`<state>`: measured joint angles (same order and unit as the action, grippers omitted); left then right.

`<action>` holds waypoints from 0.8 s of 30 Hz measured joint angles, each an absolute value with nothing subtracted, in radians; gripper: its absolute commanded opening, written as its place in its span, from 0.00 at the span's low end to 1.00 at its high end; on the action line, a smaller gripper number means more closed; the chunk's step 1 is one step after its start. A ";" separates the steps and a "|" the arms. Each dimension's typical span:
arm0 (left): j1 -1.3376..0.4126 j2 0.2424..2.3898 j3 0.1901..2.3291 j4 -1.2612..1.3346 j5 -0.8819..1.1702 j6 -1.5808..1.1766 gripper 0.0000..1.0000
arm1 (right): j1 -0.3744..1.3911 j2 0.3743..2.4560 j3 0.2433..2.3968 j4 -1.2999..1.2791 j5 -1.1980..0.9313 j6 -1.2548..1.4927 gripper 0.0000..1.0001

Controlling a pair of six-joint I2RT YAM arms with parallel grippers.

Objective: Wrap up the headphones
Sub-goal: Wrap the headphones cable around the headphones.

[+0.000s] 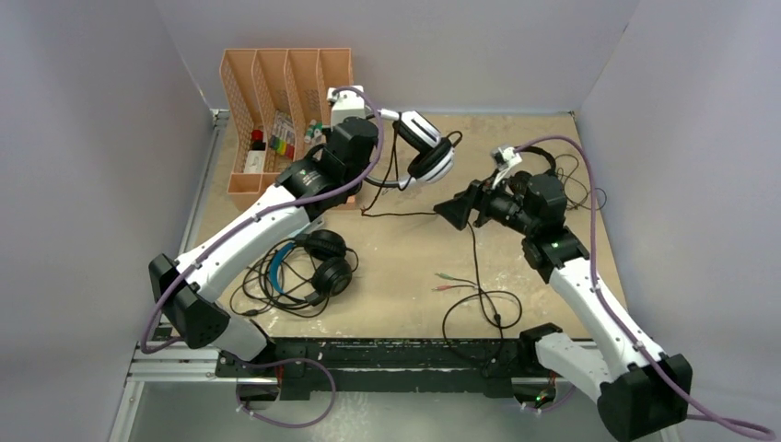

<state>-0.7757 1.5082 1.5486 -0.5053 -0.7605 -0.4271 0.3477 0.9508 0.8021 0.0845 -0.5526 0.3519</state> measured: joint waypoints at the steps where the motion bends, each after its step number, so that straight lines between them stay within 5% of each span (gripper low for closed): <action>1: -0.772 1.504 1.557 -0.514 -0.754 -0.429 0.00 | 0.313 0.957 0.779 0.105 -0.563 0.375 0.77; 8: -0.765 1.453 1.603 -0.550 -0.714 -0.443 0.00 | 0.253 1.172 0.591 0.323 -0.598 0.718 0.98; 19: -0.765 1.432 1.603 -0.565 -0.668 -0.457 0.00 | 0.474 1.605 0.748 0.544 -0.503 1.269 0.97; 24: -0.765 1.401 1.603 -0.565 -0.657 -0.458 0.00 | 0.514 1.710 0.752 0.607 -0.440 1.438 0.88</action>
